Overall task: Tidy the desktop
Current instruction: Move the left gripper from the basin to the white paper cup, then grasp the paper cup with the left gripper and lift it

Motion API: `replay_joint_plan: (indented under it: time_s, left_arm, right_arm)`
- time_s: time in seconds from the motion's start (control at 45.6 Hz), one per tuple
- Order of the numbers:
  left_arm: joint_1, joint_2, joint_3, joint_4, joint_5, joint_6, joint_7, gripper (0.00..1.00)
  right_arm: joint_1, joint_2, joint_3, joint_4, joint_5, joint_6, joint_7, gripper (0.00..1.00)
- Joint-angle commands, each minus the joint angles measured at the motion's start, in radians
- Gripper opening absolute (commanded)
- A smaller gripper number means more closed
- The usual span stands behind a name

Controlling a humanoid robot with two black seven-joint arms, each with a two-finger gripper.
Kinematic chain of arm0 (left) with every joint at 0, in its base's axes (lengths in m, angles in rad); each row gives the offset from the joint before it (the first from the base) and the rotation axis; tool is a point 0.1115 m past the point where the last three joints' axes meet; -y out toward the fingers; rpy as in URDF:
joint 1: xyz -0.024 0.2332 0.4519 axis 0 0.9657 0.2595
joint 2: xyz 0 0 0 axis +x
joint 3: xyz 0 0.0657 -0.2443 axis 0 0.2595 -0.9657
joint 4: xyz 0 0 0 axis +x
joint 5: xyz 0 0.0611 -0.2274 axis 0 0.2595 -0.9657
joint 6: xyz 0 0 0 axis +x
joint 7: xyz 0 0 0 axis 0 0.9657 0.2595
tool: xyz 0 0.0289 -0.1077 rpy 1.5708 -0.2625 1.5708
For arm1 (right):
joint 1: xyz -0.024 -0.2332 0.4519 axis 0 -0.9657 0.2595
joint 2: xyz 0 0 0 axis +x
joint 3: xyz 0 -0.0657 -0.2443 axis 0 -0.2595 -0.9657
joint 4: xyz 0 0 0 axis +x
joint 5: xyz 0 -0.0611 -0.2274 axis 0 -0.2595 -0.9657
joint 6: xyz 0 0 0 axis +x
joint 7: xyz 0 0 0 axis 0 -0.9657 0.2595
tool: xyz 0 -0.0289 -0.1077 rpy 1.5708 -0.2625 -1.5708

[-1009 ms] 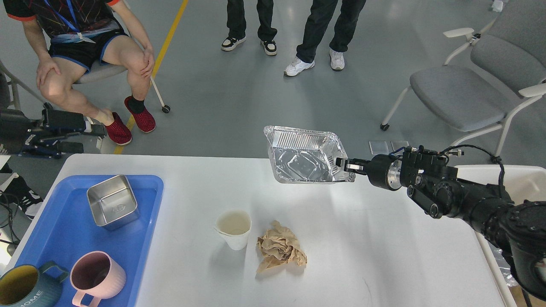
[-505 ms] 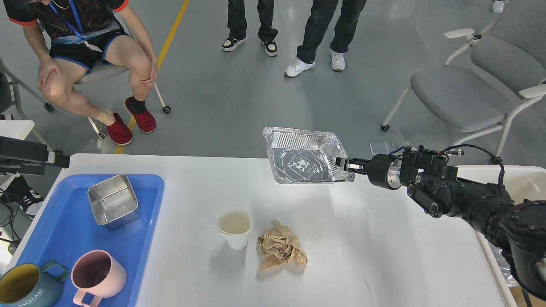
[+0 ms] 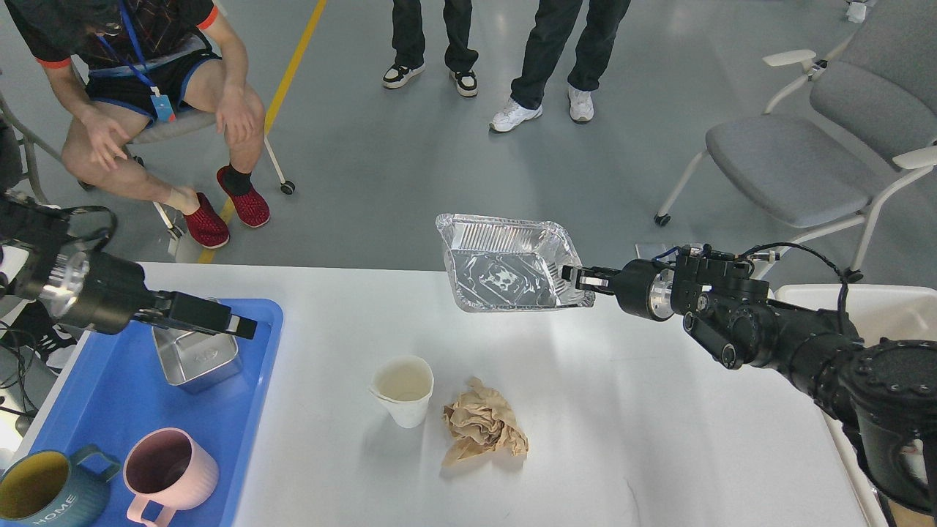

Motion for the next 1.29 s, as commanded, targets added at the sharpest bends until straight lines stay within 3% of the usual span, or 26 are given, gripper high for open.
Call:
replay_joint_plan:
  time_s: [0.0,0.197,0.527,0.812,1.009,1.273]
  left_arm:
    - [0.067,-0.125,-0.003,0.047,-0.012,0.052,0.015,0.91]
    - [0.164,-0.3,-0.048,0.19,-0.028,0.084,0.016,0.91]
    - [0.287,-0.458,-0.051,0.362,-0.033,0.153,0.016,0.91]
    - [0.296,-0.501,-0.049,0.397,-0.068,0.193,0.018,0.87]
    - [0.31,-0.507,-0.04,0.399,-0.067,0.19,0.013,0.73]
    - [0.313,-0.513,-0.037,0.4,-0.067,0.188,0.015,0.73]
  right_arm:
    - [0.007,0.002,0.0,-0.001,0.0,0.002,0.0,0.0]
    - [0.008,0.002,0.001,-0.001,0.0,0.002,0.0,0.0]
    - [0.008,0.005,0.001,-0.003,0.0,0.002,0.0,0.0]
    - [0.007,0.005,0.0,-0.003,0.0,0.002,0.0,0.0]
    - [0.005,0.007,0.0,-0.003,0.0,0.002,0.0,0.0]
    - [0.001,0.008,0.0,-0.003,0.0,0.002,-0.002,0.0]
